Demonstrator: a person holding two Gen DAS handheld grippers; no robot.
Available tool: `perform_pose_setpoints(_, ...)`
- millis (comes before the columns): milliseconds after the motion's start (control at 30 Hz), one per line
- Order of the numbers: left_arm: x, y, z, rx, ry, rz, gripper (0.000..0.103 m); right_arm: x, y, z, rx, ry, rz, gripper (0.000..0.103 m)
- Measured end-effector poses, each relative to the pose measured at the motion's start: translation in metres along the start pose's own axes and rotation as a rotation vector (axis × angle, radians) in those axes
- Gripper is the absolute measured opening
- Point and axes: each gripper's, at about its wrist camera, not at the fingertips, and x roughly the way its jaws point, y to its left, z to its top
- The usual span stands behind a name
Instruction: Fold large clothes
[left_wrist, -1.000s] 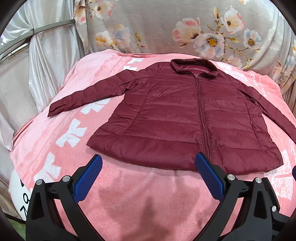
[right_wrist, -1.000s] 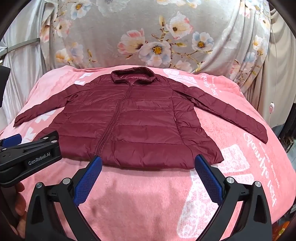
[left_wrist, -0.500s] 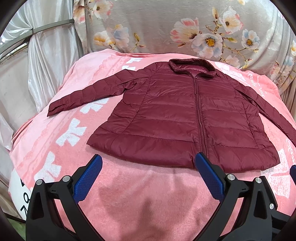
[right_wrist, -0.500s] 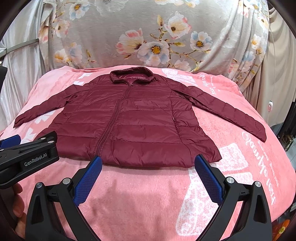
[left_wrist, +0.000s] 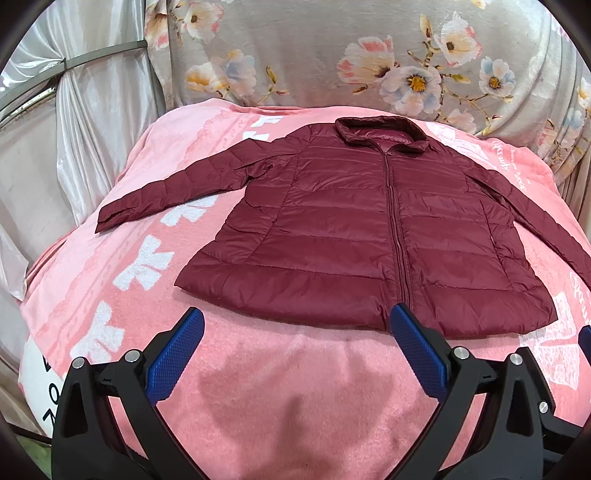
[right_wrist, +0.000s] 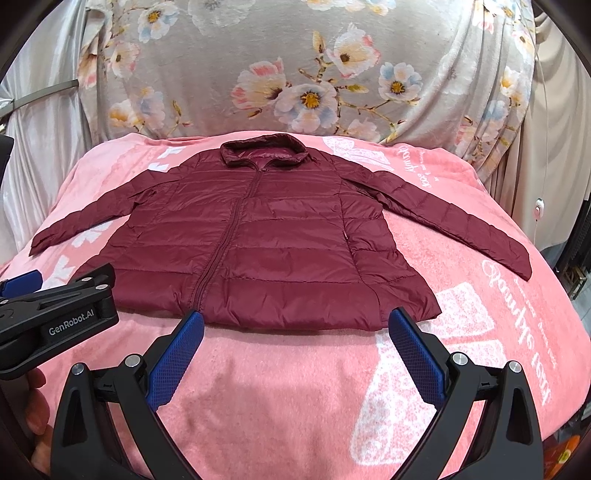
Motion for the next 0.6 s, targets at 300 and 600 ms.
perform_pose_setpoints(300, -0.0033, 0.0008, -0.0005, -0.001, -0.001, -0.002, 0.098, -0.0019, 0.0012, 0.0002, 0.0, -0.003, 0.001, 0.098)
perform_pose_setpoints(600, -0.0067, 0.0037, 0.0045, -0.002, -0.003, -0.004, 0.098, -0.0086, 0.0041, 0.0009, -0.003, -0.013, 0.003, 0.098)
